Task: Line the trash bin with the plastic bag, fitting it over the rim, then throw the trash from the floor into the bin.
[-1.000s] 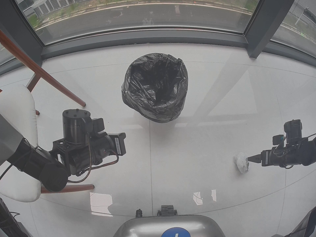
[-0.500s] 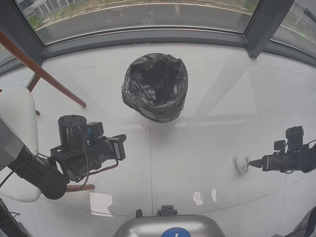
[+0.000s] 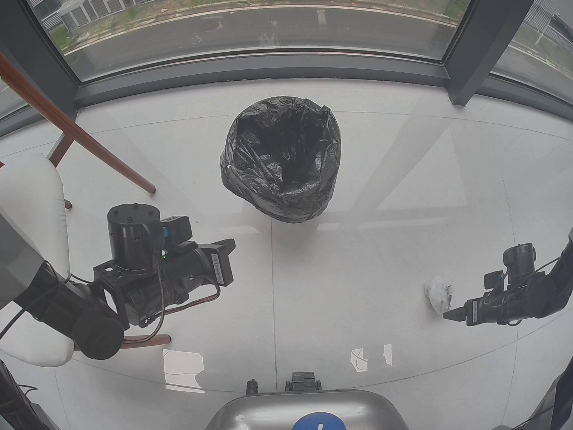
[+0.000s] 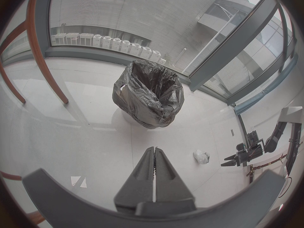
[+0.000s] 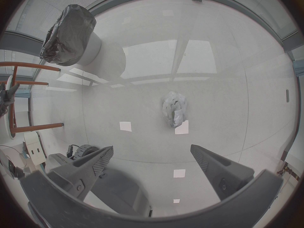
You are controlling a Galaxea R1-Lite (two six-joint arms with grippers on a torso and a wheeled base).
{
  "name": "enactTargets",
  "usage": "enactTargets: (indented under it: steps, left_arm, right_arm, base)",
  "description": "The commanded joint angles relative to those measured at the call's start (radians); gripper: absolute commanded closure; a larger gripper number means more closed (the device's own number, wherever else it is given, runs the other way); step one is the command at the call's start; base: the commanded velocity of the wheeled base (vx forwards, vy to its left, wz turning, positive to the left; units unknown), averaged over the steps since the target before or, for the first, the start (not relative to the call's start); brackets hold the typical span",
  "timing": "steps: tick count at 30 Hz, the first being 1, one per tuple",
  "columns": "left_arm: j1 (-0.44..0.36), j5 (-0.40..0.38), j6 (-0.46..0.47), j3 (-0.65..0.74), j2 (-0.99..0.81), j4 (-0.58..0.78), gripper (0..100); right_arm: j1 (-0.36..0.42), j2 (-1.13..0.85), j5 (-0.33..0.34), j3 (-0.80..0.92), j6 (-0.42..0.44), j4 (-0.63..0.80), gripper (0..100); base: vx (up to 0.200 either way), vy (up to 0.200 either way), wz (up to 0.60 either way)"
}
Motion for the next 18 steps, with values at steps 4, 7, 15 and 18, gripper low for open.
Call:
enactTargets:
  steps: [4,7,15,18]
  left_arm:
    - [-0.004,-0.002,-0.002,-0.040,0.015,0.004,100]
    - [-0.015,-0.012,-0.003,-0.046,0.015,0.007,100]
    - [-0.016,-0.015,-0.003,-0.060,0.012,0.038,100]
    - [-0.016,-0.015,-0.003,-0.061,0.012,0.036,100]
  right_arm:
    - [-0.008,0.238,-0.004,-0.015,-0.010,-0.198,0]
    - [-0.008,0.316,-0.004,-0.006,-0.010,-0.306,0]
    - [-0.029,0.402,-0.004,-0.035,-0.016,-0.376,0]
    - [-0.032,0.402,-0.006,-0.056,-0.016,-0.371,0]
  base:
    - [0.000,0.000,0.00]
    - [0.000,0.000,0.00]
    - [0.000,0.000,0.00]
    - [0.000,0.000,0.00]
